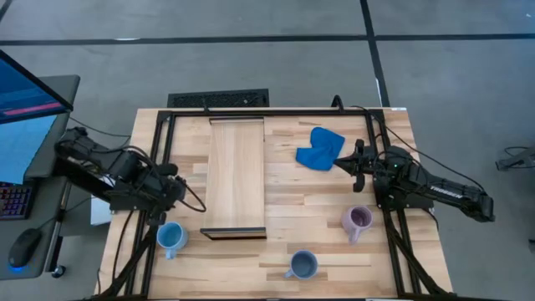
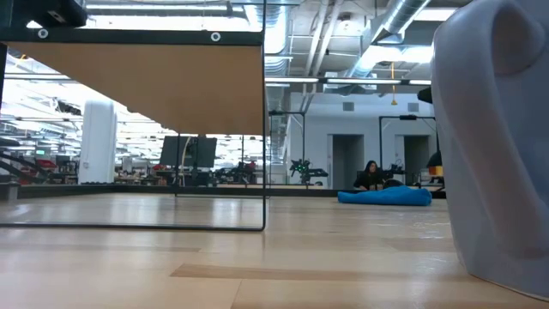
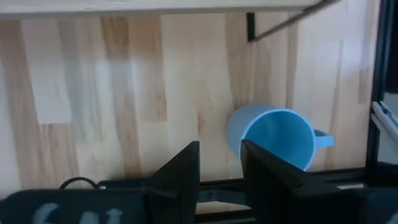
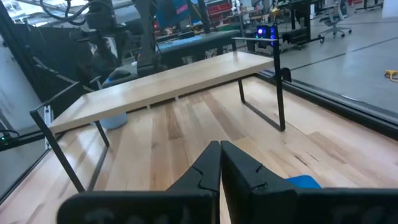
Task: Stack small to large cups/mugs on shelf
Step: Put the light blue mug on the shelf
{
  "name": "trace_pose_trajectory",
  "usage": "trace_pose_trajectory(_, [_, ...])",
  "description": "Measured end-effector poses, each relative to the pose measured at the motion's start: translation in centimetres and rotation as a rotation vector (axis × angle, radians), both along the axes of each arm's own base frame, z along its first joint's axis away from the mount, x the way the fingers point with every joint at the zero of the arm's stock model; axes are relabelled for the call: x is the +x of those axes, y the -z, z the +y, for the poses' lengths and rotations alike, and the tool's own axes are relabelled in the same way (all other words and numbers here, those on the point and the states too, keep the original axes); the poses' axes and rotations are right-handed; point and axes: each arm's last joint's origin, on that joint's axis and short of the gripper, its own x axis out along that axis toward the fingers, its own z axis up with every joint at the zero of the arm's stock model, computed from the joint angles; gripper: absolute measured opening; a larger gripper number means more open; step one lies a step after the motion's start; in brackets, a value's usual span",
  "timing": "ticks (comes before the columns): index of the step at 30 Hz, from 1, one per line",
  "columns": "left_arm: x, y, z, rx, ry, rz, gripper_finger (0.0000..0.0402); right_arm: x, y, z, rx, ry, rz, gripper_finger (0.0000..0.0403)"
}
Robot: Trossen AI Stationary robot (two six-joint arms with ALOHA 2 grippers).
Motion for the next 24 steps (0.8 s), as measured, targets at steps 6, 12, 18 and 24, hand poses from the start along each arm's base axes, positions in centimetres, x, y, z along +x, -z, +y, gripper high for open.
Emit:
trace_pose_trajectory(6, [-0.4, 0.2, -1.4, -0.006, 0.056, 0.028, 0.0107, 0.0, 0.0, 0.0, 0.0, 0.0, 0.0, 0.0033])
trace_pose_trajectory(12, [-1.1, 0.2, -2.8, 0.005, 0.032, 0.002, 0.0107, 0.0, 0.0, 0.0, 0.0, 0.0, 0.0, 0.0033])
trace_pose_trajectory(18, [-0.8, -0.2, -4.2, -0.034, 0.084, -0.128, 0.0107, 0.0, 0.0, 0.0, 0.0, 0.0, 0.0, 0.0033])
trace_pose_trajectory(24, [-0.8, -0.5, -5.1, -0.034, 0.15, -0.226, 0.0107, 0.0, 0.0, 0.0, 0.0, 0.0, 0.0, 0.0033])
